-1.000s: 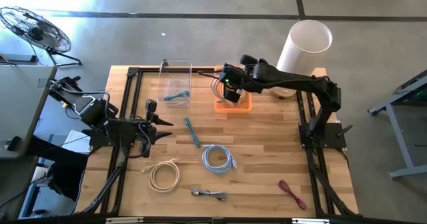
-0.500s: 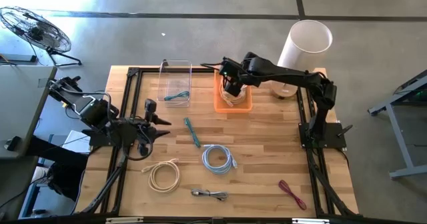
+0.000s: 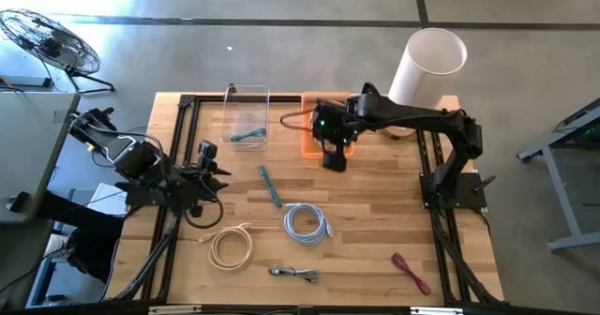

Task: Pick & Place USB Port
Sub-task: Put the black and blue charger cable into the transparent bin

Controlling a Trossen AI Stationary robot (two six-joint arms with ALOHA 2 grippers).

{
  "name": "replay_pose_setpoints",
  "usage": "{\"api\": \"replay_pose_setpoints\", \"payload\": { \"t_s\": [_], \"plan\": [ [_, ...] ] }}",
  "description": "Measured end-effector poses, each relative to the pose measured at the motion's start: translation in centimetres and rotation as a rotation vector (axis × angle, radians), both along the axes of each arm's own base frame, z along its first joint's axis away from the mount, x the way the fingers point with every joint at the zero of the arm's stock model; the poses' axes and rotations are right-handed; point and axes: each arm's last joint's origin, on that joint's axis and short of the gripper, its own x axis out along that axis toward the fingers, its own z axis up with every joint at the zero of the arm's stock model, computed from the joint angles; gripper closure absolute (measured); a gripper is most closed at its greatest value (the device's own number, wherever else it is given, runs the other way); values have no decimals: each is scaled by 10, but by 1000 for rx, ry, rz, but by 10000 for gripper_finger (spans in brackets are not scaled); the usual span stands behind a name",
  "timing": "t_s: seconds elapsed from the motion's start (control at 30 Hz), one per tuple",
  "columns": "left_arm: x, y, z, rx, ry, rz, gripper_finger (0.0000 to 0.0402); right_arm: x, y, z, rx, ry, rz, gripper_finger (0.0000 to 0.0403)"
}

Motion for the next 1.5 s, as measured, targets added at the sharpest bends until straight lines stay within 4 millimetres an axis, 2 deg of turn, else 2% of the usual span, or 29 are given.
{"api": "replay_pose_setpoints", "payload": {
  "t_s": [0.13, 0.23, 0.33, 0.5, 0.7, 0.9, 1.07, 1.3, 1.5],
  "plan": [
    [3, -2, -8, 6, 64, 6, 271, 0, 24, 2, 30, -1, 75, 107],
    [12, -1, -24, 76, 175, -36, 271, -1, 38, 3, 32, 14, 115, 107],
    [25, 2, -42, 81, 329, -115, 271, -2, 50, 2, 50, 30, 157, 107],
    [59, 22, -63, 134, 481, -205, 271, -4, 59, 2, 67, 53, 143, 107],
    [100, 56, -79, 92, 481, -396, 271, -10, 70, 1, 91, 104, 109, 107],
    [118, 81, -101, 45, 570, -546, 271, -20, 85, 1, 111, 191, 71, 107],
    [132, 90, -117, 2, 585, -590, 271, -34, 96, 7, 99, 240, 7, 107],
    [157, 91, -139, 37, 554, -646, 271, -54, 111, 21, 12, 219, -67, 107],
    [168, 91, -165, -5, 636, -654, 271, -68, 120, 31, -53, 190, -99, 107]
  ]
}}
